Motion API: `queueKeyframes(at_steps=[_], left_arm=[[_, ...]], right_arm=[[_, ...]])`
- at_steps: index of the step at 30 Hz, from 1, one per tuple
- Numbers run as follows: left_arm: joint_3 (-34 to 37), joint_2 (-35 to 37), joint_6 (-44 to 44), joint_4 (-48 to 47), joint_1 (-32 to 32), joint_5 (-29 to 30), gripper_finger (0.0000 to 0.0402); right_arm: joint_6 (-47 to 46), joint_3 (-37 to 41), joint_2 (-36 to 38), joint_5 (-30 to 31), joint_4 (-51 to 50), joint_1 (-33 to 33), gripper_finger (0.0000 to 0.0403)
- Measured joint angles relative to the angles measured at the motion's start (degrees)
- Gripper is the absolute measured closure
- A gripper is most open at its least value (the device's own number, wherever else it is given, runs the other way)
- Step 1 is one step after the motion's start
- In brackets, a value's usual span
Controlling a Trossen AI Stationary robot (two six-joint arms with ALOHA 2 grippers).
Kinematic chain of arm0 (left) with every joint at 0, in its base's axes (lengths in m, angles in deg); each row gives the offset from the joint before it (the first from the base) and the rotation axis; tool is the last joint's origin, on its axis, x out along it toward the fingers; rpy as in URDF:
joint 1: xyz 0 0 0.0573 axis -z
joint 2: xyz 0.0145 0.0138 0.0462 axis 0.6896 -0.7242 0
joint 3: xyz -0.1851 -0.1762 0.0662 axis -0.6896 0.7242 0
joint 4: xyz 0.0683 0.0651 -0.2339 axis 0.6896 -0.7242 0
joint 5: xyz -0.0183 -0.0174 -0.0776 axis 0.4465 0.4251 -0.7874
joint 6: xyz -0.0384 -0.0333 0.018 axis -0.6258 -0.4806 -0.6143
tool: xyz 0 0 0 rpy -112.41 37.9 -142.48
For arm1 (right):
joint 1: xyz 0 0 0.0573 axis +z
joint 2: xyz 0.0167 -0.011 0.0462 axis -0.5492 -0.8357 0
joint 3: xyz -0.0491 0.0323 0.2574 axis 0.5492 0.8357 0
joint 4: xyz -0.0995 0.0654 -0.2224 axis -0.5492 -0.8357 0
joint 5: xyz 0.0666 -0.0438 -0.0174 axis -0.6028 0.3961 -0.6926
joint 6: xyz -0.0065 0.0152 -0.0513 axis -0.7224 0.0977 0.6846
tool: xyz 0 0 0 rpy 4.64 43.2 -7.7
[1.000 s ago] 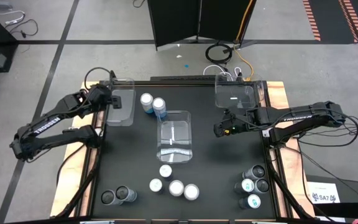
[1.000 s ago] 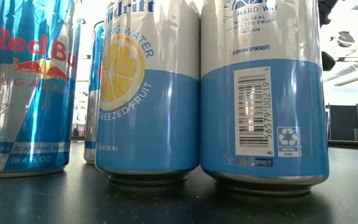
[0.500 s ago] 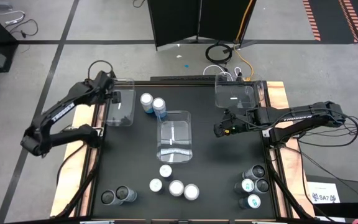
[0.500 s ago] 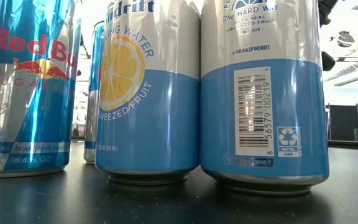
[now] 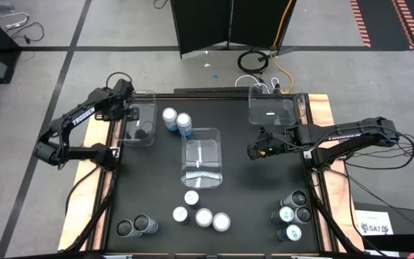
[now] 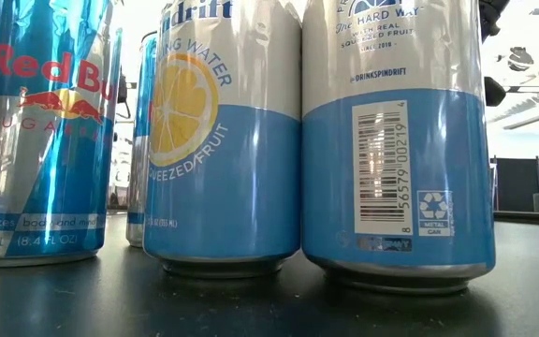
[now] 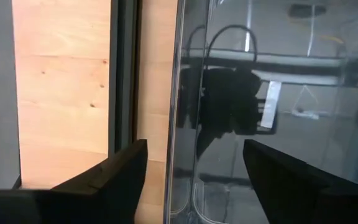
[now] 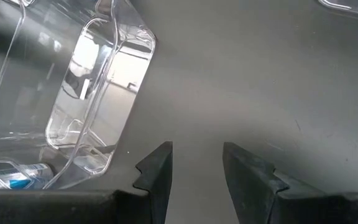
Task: Sort soda cans
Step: Move the transparent bins to the center
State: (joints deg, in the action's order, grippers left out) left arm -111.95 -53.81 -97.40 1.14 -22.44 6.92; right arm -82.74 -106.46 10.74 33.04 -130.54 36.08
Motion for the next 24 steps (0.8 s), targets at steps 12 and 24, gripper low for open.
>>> queueKeyframes(at_steps=[12,24], left_arm=[[2.95,-3.31,-0.49,-0.53,0.00,-0.18,0.0233],[2.86,-2.89,-1.89,-2.60,0.22,-1.84,0.0385]], right_arm=[[0.02,0.00,0.00,0.00,-0.01,0.02,0.0268],[0.90,0.00,0.00,0.00,0.02,0.02,0.0268]])
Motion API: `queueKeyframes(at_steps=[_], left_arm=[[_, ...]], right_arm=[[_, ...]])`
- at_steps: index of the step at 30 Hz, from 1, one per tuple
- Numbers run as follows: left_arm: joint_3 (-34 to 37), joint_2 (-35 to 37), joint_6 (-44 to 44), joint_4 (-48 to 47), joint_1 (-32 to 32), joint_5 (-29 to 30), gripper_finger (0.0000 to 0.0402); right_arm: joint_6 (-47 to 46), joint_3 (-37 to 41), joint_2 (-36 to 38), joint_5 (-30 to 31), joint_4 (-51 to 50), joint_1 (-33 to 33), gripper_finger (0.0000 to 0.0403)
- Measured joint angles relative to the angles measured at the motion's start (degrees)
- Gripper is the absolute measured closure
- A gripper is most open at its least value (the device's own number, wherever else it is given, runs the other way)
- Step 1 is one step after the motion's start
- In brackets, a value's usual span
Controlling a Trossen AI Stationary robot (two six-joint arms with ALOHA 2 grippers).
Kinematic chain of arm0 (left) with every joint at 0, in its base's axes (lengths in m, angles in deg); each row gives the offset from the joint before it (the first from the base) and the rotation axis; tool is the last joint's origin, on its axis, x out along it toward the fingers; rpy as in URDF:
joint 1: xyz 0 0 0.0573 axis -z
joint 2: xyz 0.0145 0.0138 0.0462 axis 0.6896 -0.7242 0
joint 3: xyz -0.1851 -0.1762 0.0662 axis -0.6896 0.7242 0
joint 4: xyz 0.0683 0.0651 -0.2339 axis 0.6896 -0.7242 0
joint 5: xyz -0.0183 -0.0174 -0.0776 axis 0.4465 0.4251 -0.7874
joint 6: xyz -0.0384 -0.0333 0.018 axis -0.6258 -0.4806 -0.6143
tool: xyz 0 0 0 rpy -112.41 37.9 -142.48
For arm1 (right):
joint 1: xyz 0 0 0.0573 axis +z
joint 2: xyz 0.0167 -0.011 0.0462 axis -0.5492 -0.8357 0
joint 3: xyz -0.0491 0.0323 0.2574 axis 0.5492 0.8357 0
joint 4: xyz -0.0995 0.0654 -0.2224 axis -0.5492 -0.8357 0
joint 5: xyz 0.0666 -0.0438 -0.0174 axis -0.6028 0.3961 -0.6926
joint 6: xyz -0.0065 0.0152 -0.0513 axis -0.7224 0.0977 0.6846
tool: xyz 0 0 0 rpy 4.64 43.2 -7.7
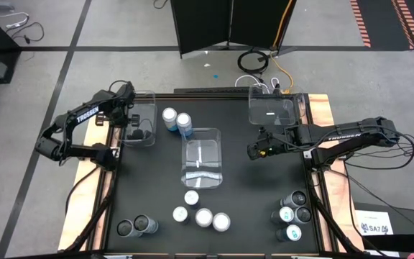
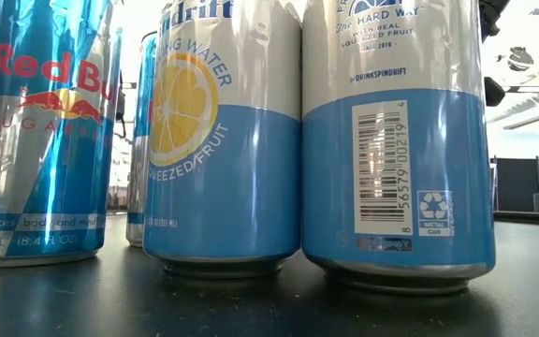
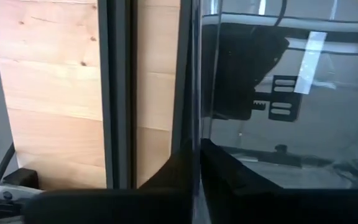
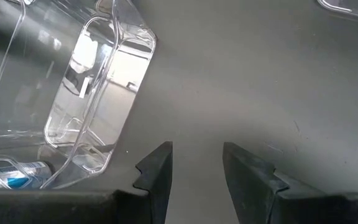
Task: Sort soda cans
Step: Move the transparent bins to the center
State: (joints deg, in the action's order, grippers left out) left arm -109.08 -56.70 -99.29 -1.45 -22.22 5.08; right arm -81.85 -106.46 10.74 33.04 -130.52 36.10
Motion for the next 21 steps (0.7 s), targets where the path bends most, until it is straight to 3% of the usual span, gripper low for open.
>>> queueKeyframes(at_steps=[11,21], left_arm=[[0.11,0.89,-4.77,-3.35,2.91,-1.17,0.0364],[0.13,0.89,-13.29,-7.29,10.29,-4.12,0.0362]], right_arm=[[0.46,0.00,0.00,0.06,0.00,1.18,0.0268],[1.97,0.00,0.00,0.22,-0.02,1.88,0.0268]])
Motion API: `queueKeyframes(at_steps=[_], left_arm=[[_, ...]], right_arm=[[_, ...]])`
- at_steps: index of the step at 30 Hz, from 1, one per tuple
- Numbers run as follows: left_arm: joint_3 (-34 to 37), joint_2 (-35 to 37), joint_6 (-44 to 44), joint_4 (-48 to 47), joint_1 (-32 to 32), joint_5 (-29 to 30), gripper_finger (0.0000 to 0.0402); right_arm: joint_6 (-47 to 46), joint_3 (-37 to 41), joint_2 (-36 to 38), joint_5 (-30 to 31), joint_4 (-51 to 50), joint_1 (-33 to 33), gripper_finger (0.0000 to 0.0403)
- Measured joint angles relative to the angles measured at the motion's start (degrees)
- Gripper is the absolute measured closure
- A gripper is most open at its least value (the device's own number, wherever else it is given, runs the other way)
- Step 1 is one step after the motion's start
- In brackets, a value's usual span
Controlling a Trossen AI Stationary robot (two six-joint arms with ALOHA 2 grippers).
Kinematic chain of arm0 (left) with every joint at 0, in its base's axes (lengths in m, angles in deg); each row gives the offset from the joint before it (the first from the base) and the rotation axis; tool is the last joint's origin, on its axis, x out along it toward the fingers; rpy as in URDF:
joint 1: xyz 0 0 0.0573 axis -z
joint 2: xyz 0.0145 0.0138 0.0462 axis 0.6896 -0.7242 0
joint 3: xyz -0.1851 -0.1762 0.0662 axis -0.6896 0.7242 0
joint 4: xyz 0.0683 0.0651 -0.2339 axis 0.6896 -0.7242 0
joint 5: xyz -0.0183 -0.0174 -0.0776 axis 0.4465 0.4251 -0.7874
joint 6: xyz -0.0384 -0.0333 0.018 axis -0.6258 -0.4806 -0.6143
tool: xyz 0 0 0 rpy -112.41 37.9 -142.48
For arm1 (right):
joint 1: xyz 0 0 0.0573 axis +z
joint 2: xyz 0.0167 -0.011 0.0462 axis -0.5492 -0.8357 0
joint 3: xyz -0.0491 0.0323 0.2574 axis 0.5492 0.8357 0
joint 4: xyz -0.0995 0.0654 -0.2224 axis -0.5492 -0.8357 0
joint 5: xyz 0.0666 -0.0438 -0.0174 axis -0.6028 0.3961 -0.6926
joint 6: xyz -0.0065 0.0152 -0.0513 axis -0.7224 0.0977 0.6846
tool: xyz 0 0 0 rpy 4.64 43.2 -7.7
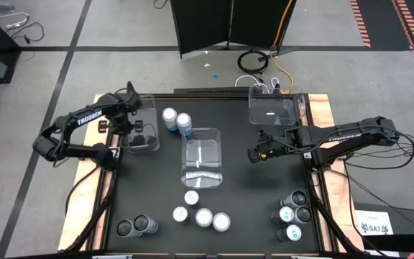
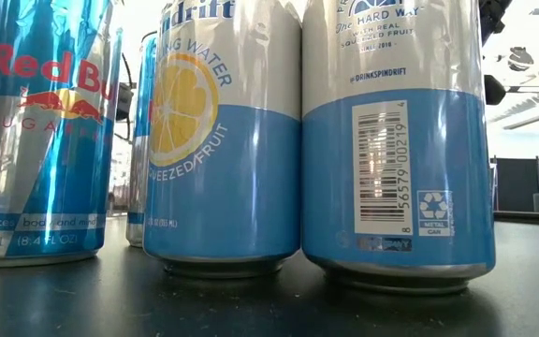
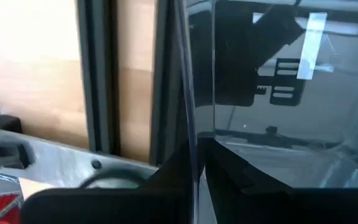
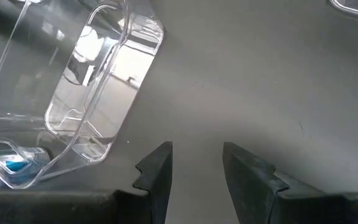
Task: Sort soda cans
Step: Move the transparent bins to the center
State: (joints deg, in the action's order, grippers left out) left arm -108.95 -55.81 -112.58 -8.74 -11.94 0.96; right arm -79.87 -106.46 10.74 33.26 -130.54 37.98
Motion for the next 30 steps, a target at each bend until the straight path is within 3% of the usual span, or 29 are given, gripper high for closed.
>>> queueKeyframes(at_steps=[21,30], left_arm=[[0.04,6.98,-30.72,-7.53,25.58,-4.75,0.0362],[0.04,8.57,-45.03,-7.06,40.11,-7.75,0.0362]], right_arm=[[10.20,0.00,0.00,-0.24,0.02,0.00,0.0268],[14.81,0.00,0.00,-0.36,0.00,0.00,0.0268]])
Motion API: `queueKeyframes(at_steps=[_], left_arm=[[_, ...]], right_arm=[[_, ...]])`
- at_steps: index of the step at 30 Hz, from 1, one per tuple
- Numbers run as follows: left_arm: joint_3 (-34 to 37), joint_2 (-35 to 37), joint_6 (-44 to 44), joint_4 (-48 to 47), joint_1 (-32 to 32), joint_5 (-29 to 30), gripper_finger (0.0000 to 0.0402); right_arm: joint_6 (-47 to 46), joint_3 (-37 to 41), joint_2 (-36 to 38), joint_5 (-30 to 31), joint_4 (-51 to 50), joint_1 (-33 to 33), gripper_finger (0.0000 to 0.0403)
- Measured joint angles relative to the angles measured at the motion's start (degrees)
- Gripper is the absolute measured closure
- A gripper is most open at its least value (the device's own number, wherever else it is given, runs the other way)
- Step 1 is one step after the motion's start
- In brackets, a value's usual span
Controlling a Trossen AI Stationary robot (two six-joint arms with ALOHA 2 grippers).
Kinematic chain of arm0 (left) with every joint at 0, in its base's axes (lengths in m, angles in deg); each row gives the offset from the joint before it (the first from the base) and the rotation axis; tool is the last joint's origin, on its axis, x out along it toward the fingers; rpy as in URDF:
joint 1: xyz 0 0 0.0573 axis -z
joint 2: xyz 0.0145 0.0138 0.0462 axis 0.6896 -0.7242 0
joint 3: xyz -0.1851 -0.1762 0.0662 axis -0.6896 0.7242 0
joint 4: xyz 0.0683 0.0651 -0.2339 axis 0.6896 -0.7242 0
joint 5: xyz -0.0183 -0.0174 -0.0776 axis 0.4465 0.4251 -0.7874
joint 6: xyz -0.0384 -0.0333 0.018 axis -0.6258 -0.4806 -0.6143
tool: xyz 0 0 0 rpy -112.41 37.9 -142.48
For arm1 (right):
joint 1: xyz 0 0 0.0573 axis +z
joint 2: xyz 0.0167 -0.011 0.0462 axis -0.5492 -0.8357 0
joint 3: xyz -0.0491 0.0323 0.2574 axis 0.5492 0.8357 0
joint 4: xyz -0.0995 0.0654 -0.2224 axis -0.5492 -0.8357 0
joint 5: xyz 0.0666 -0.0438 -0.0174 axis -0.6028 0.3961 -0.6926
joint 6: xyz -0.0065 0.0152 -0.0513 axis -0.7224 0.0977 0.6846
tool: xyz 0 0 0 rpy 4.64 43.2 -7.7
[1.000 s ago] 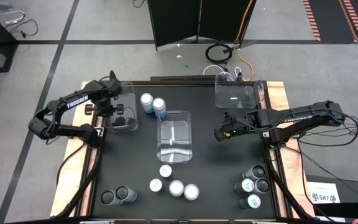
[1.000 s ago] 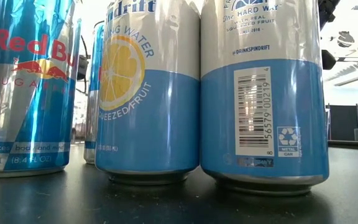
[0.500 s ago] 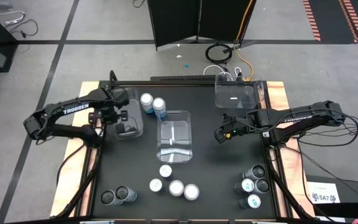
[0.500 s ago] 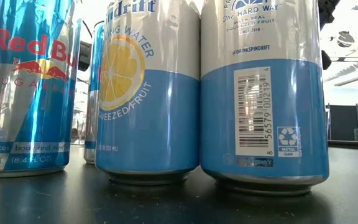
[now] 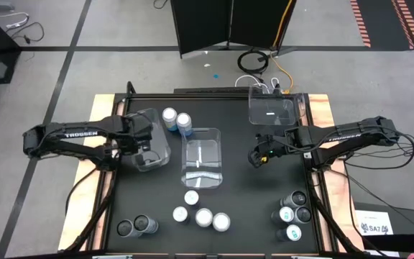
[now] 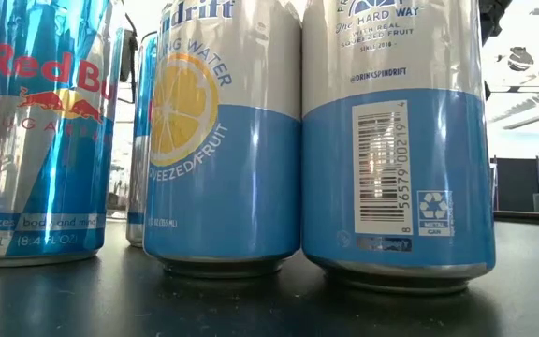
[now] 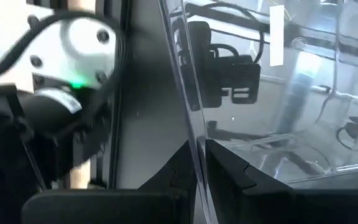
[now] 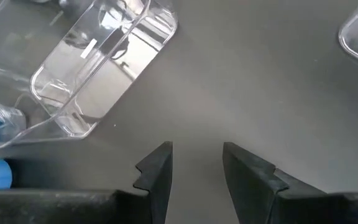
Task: Sort soda cans
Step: Move the transparent bins to the center
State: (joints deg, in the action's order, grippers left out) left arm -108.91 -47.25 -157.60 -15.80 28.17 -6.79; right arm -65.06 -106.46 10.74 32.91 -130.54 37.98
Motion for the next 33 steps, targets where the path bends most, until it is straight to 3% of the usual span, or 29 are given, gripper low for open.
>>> queueKeyframes(at_steps=[12,16,23,33], left_arm=[[-0.02,0.00,-13.86,5.35,17.53,-2.28,0.0362],[-0.02,0.00,-13.52,6.45,21.21,-2.45,0.0362],[-0.02,-0.02,-8.99,8.99,24.87,-2.40,0.0362],[-0.04,-0.02,-4.81,6.98,25.22,1.95,0.0362]], right_arm=[[2.81,0.00,0.00,-1.44,0.00,-0.02,0.0268],[2.95,0.00,0.00,-1.41,0.00,-0.02,0.0268],[2.80,0.00,0.00,-1.41,0.08,-0.04,0.0268],[-0.86,-0.02,0.00,-1.37,2.02,-0.04,0.0268]])
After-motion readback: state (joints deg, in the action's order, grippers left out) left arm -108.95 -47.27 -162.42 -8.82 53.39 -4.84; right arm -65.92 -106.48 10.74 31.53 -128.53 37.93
